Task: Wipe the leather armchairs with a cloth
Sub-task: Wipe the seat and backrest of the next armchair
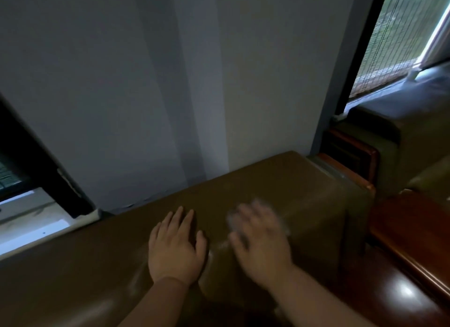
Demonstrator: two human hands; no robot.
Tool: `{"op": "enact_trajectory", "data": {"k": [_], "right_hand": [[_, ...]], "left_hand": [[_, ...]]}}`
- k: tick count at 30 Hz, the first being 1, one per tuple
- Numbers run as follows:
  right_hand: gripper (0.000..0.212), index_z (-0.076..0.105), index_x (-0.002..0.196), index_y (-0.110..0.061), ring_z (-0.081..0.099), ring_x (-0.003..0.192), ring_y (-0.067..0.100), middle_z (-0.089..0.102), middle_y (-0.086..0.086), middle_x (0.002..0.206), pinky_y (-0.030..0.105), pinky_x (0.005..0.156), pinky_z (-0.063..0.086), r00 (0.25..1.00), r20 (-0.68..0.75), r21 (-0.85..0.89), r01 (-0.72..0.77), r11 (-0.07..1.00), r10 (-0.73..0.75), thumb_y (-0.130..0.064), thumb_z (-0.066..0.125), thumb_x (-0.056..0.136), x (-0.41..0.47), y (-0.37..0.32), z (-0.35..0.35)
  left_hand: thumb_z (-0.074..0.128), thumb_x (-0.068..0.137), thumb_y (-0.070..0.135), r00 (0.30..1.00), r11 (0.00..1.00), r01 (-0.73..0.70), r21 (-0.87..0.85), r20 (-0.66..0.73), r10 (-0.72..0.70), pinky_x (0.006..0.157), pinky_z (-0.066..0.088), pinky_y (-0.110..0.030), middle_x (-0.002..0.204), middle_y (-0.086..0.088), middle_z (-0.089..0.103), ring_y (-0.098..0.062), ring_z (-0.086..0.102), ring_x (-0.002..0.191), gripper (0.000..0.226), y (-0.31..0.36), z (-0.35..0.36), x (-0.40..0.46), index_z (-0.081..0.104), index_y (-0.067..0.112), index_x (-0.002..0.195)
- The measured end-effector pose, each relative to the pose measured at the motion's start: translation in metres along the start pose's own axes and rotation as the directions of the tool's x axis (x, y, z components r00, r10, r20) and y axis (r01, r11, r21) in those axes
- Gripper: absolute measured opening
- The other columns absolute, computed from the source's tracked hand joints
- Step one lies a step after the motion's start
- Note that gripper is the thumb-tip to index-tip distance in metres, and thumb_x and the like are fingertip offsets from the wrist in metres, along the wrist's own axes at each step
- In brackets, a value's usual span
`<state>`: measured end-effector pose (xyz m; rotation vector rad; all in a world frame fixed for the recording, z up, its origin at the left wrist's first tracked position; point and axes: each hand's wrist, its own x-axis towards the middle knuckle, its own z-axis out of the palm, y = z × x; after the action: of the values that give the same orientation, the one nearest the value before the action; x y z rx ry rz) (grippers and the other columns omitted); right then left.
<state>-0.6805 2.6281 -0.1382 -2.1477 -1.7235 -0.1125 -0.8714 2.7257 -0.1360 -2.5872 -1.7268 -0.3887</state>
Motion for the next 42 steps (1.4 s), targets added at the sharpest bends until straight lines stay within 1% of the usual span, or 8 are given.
{"op": "enact_trajectory", "data": {"k": [4, 7, 12, 18, 24, 30, 36, 42], "right_hand": [[0.049, 0.059, 0.144, -0.03, 0.043, 0.147, 0.019, 0.052, -0.006, 0.155, 0.04, 0.125, 0.028, 0.931, 0.054, 0.0, 0.362, 0.932, -0.362, -0.054, 0.045, 0.104, 0.0, 0.02, 0.003], [0.049, 0.058, 0.145, -0.027, 0.041, 0.147, 0.022, 0.052, -0.003, 0.154, 0.043, 0.123, 0.029, 0.999, -0.047, -0.08, 0.008, 0.997, -0.012, -0.049, 0.04, 0.105, 0.016, 0.095, -0.013], [0.056, 0.043, 0.154, -0.028, 0.015, 0.158, 0.031, 0.033, 0.001, 0.166, 0.054, 0.128, 0.015, 0.854, -0.098, 0.001, -0.513, 0.859, 0.51, -0.051, 0.023, 0.107, 0.026, 0.087, -0.019], [0.057, 0.049, 0.151, -0.036, 0.019, 0.157, 0.012, 0.036, -0.012, 0.164, 0.045, 0.129, 0.016, 0.975, 0.134, -0.032, 0.183, 0.983, -0.177, -0.062, 0.026, 0.106, -0.008, 0.075, -0.012], [0.057, 0.048, 0.152, -0.026, 0.025, 0.155, 0.032, 0.04, 0.005, 0.163, 0.053, 0.127, 0.018, 0.858, -0.063, -0.036, -0.513, 0.858, 0.51, -0.053, 0.024, 0.108, 0.041, 0.128, -0.03], [0.058, 0.04, 0.156, -0.039, 0.024, 0.156, 0.015, 0.034, -0.012, 0.165, 0.044, 0.128, 0.02, 0.968, 0.228, -0.06, 0.118, 0.991, -0.102, -0.061, 0.02, 0.107, 0.019, 0.077, -0.027], [0.062, 0.023, 0.164, -0.033, 0.011, 0.159, 0.031, 0.015, 0.002, 0.173, 0.053, 0.129, 0.011, 0.801, 0.224, -0.097, -0.549, 0.83, 0.556, -0.059, 0.015, 0.107, 0.089, 0.158, -0.063], [0.051, 0.057, 0.146, -0.037, 0.044, 0.146, 0.025, 0.05, -0.004, 0.157, 0.045, 0.124, 0.026, 0.938, 0.247, 0.021, 0.247, 0.969, -0.244, -0.052, 0.032, 0.104, 0.053, -0.005, -0.015]], "left_hand": [[0.04, 0.09, 0.055, 0.999, 1.0, -0.008, -0.022, -0.033, 0.007, 0.112, 0.044, -0.049, 0.148, -0.003, 0.062, -0.028, 0.057, 0.137, 0.064, 0.002, 0.003, 0.0, 0.07, 0.024, 0.138], [0.036, 0.093, 0.057, 0.999, 1.0, -0.006, 0.012, -0.041, 0.007, 0.114, 0.043, -0.05, 0.151, -0.001, 0.06, -0.026, 0.054, 0.141, 0.066, 0.003, 0.005, 0.0, 0.066, 0.026, 0.142], [0.037, 0.093, 0.056, 0.998, 1.0, -0.009, 0.017, -0.064, 0.011, 0.116, 0.041, -0.048, 0.151, -0.002, 0.06, -0.026, 0.053, 0.141, 0.065, -0.002, 0.007, 0.003, 0.066, 0.026, 0.143], [0.039, 0.092, 0.055, 0.996, 1.0, -0.03, -0.005, -0.086, 0.029, 0.115, 0.04, -0.049, 0.15, -0.004, 0.061, -0.028, 0.054, 0.14, 0.065, 0.0, 0.01, -0.001, 0.068, 0.024, 0.141], [0.037, 0.094, 0.056, 0.998, 1.0, -0.017, 0.022, -0.067, 0.018, 0.119, 0.038, -0.047, 0.153, 0.0, 0.058, -0.024, 0.051, 0.143, 0.064, 0.0, 0.009, -0.001, 0.064, 0.027, 0.145], [0.031, 0.095, 0.059, 0.999, 0.999, -0.024, 0.025, -0.039, 0.025, 0.119, 0.04, -0.049, 0.155, 0.002, 0.055, -0.022, 0.05, 0.144, 0.067, 0.0, 0.007, -0.001, 0.062, 0.03, 0.146], [0.034, 0.095, 0.057, 0.999, 1.0, -0.016, 0.012, -0.049, 0.017, 0.118, 0.042, -0.05, 0.154, 0.001, 0.057, -0.023, 0.053, 0.143, 0.064, 0.003, 0.006, 0.0, 0.065, 0.03, 0.143], [0.042, 0.089, 0.053, 0.996, 0.999, -0.024, -0.034, -0.087, 0.021, 0.112, 0.047, -0.051, 0.147, -0.003, 0.063, -0.027, 0.059, 0.136, 0.065, 0.001, 0.006, 0.001, 0.069, 0.021, 0.14]]}}
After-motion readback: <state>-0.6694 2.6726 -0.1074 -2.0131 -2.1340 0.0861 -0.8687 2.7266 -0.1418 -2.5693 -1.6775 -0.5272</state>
